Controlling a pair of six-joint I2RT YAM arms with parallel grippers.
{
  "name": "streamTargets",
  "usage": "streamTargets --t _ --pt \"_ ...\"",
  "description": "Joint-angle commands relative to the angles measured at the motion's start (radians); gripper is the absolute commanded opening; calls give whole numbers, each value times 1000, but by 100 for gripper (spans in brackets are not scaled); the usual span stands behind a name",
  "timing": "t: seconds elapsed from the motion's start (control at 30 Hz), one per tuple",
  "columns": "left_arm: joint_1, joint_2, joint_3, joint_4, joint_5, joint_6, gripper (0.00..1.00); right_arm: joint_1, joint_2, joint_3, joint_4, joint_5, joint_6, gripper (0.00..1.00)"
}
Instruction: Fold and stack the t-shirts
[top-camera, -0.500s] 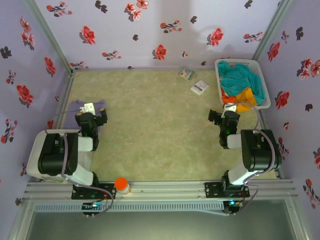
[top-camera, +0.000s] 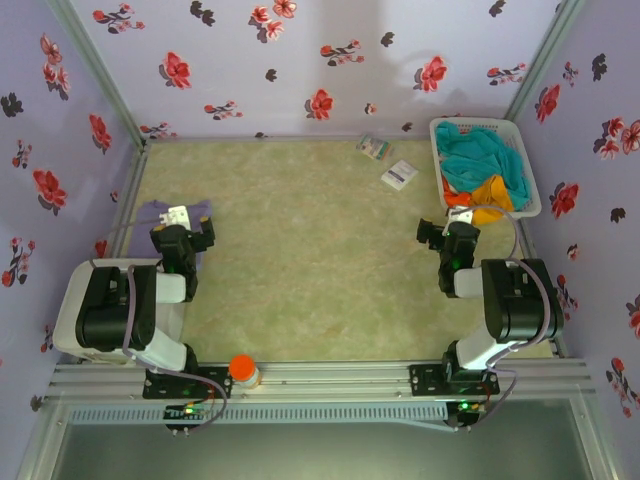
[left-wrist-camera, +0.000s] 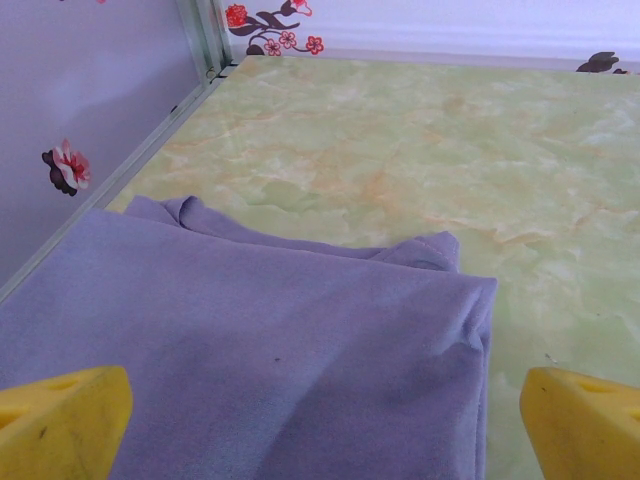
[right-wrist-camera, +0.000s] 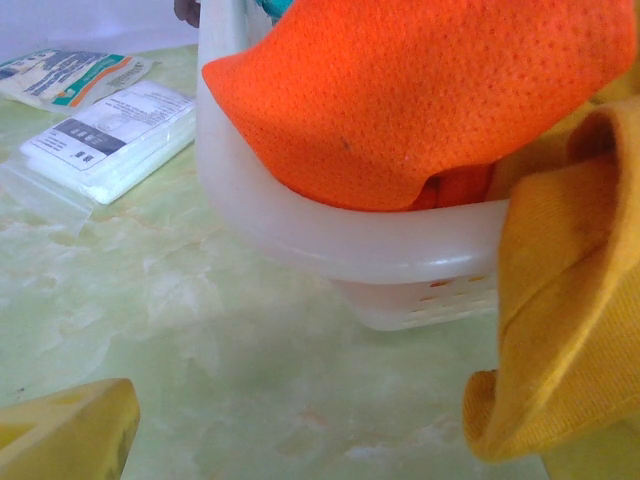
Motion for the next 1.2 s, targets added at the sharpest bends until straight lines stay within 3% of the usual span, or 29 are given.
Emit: streamTargets --t 0.0,0.5,0.63,0.7,0.8,1.0,1.17 --pt "-7 10 16 9 -3 14 100 -7 -2 19 18 -6 1 99" --pt "-20 8 17 8 44 66 100 -7 -13 24 6 -13 -3 99" --pt "-59 -46 -22 44 -45 84 100 16 -117 146 -324 -10 -10 99" --pt "-90 -130 38 -147 -93 93 100 25 -166 211 -495 3 40 99" --pt "-127 -202 169 -439 -145 55 100 36 -253 207 -560 22 113 99" --pt "-160 -213 408 -888 -199 -172 100 42 -382 324 -880 208 292 99" --pt "-199 -180 562 -1156 -165 -261 100 19 -386 457 -1111 235 397 99"
